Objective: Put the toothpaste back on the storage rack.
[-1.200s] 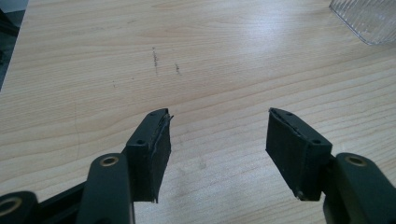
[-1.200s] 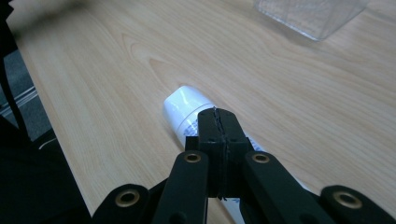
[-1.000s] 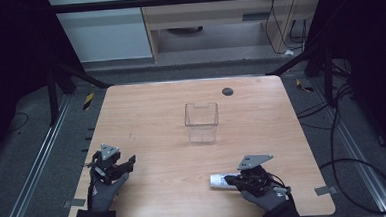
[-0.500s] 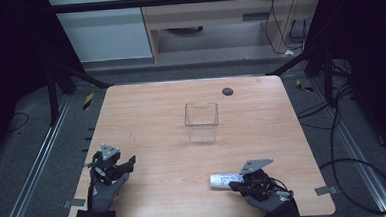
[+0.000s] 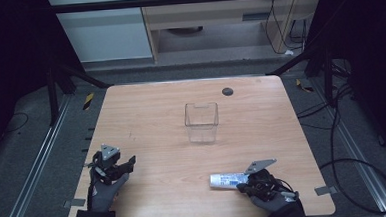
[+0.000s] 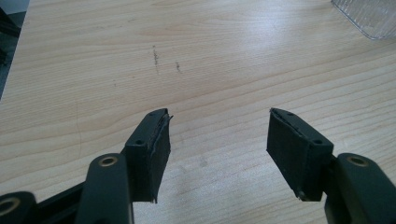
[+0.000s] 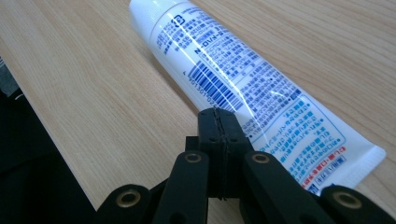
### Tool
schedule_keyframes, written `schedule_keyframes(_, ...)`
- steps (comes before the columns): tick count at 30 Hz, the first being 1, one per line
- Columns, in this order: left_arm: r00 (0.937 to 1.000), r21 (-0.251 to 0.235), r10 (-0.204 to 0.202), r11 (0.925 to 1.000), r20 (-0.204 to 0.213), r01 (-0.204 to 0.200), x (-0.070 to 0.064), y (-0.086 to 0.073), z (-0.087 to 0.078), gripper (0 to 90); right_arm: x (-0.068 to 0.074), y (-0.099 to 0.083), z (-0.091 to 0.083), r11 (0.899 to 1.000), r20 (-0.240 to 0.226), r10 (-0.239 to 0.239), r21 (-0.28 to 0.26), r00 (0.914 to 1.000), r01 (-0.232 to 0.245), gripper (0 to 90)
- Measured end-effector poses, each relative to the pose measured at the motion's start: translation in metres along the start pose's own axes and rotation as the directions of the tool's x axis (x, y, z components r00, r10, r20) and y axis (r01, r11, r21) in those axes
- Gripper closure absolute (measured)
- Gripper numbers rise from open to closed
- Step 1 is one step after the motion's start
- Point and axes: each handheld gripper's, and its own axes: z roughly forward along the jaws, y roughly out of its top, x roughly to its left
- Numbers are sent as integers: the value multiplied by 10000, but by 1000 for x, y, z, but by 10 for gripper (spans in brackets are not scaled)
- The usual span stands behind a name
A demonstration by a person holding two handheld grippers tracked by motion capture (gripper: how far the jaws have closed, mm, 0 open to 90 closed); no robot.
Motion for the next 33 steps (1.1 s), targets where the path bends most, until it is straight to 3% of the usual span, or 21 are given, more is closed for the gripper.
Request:
schedule_keyframes(14,10000,-3,10,10000,2,-10,0,0,0,382,-7,-4,-2,9989,133,164,433,9998,-169,900)
schedule_keyframes(22,10000,8,26,10000,3,-26,-1,0,0,381,-19,-4,-7,9954,1120,955,-134,9891,-946,900)
schedule_keyframes(33,10000,38,64,10000,14,-64,-1,0,1,377,-29,6,1,9938,1529,1080,-429,9823,-1026,900)
